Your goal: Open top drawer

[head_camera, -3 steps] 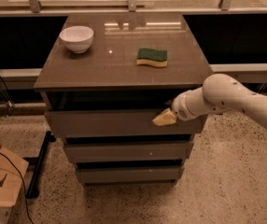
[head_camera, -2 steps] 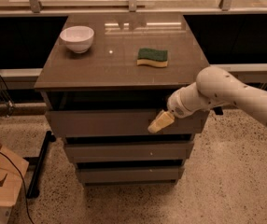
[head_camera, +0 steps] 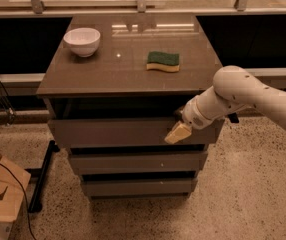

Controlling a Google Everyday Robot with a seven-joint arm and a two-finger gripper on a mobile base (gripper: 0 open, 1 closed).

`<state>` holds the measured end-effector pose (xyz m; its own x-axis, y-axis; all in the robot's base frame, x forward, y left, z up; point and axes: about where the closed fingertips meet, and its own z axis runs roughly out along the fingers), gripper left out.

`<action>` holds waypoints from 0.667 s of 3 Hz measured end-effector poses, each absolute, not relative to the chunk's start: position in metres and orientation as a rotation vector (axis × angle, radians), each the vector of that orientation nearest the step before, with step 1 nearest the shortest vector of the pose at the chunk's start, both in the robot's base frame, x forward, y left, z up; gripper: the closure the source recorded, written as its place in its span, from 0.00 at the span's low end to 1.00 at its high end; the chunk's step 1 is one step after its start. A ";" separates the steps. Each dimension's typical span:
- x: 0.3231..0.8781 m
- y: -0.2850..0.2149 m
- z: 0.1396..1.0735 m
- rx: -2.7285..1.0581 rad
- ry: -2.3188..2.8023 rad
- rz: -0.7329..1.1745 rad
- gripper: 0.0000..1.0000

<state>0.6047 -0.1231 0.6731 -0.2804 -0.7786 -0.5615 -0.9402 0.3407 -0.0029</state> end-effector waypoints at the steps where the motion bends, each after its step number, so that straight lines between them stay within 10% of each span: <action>1: 0.590 -0.129 0.673 -1.529 2.153 0.481 0.66; 2: 0.590 -0.129 0.677 -1.529 2.153 0.481 0.90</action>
Offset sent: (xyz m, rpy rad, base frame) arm -0.1104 -0.0347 0.0236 -0.0682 0.1283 0.0223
